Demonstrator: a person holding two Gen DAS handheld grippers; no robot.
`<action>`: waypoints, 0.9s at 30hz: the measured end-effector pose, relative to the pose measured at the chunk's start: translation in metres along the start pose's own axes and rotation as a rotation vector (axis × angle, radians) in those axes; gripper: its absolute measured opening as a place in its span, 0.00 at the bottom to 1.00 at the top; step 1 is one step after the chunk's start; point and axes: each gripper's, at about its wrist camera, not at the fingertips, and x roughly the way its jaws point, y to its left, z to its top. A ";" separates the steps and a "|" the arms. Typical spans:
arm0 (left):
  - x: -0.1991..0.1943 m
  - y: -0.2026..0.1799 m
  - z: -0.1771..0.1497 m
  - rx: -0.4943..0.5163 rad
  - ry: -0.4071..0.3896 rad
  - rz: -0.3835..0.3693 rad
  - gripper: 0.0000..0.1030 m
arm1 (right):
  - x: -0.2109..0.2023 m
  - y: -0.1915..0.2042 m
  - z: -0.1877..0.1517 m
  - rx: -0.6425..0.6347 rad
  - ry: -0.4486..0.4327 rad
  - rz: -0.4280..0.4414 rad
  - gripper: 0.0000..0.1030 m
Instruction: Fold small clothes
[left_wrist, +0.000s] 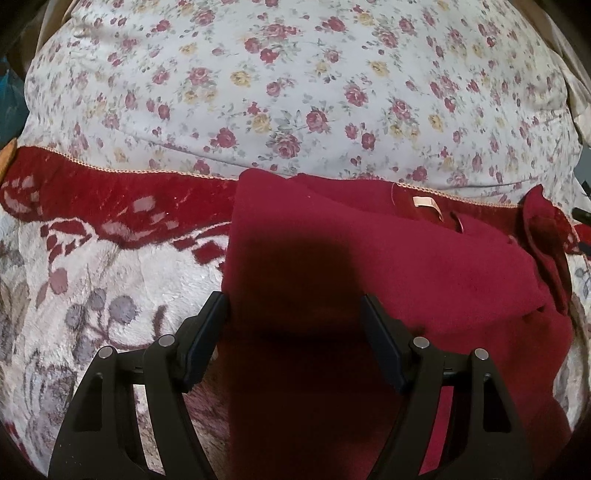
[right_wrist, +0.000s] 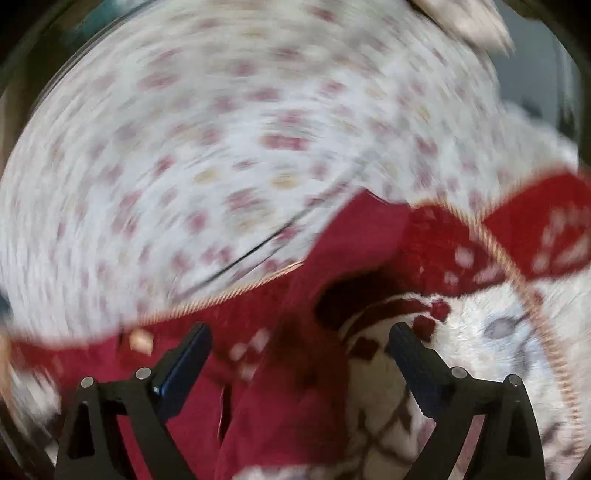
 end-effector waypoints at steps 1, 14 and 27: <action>0.001 0.000 0.000 0.001 0.000 0.004 0.72 | 0.014 -0.014 0.007 0.063 0.021 0.014 0.92; 0.008 -0.001 0.002 0.034 0.001 0.025 0.72 | 0.079 -0.021 0.032 0.065 0.023 0.062 0.16; -0.005 0.023 0.005 -0.119 -0.017 -0.015 0.72 | -0.040 0.056 0.037 -0.249 -0.120 0.156 0.05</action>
